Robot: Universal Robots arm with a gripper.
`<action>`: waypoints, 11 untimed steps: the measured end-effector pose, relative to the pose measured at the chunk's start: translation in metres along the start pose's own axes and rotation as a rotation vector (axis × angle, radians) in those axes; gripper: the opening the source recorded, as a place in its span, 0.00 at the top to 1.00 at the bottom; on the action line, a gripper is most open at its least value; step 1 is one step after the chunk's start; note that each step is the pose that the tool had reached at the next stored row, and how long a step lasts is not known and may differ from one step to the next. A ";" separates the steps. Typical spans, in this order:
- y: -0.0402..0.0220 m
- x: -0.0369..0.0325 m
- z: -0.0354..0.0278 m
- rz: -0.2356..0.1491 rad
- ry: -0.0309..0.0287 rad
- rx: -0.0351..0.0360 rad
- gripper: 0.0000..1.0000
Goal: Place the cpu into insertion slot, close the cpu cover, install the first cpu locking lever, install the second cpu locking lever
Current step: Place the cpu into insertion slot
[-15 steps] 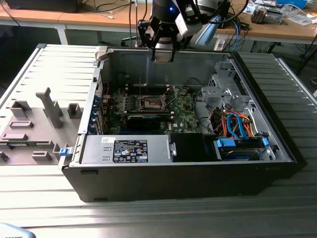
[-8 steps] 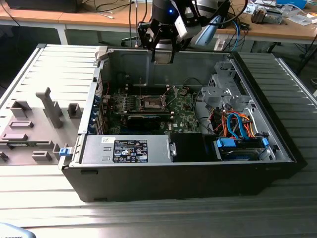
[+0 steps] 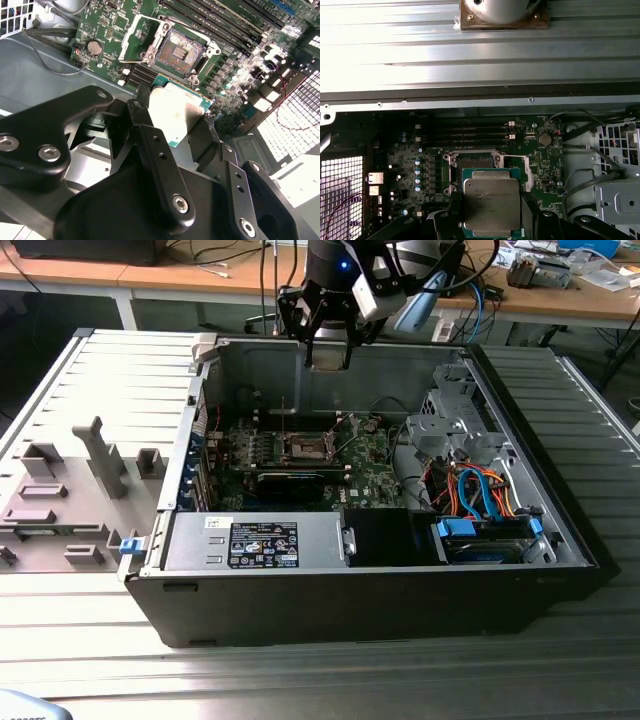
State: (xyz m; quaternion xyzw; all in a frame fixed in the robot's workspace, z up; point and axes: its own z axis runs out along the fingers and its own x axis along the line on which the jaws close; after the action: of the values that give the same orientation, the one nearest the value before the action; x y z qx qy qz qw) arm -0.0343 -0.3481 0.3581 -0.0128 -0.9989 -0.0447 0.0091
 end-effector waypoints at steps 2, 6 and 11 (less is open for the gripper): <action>0.0000 0.0000 0.0003 0.000 0.0000 0.0000 0.45; -0.0001 0.0000 0.0009 0.000 -0.0001 0.0000 0.45; -0.0002 0.0000 0.0017 0.000 -0.0001 0.0000 0.45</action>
State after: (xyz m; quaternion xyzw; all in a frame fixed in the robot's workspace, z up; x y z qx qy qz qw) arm -0.0344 -0.3482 0.3563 -0.0128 -0.9989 -0.0447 0.0091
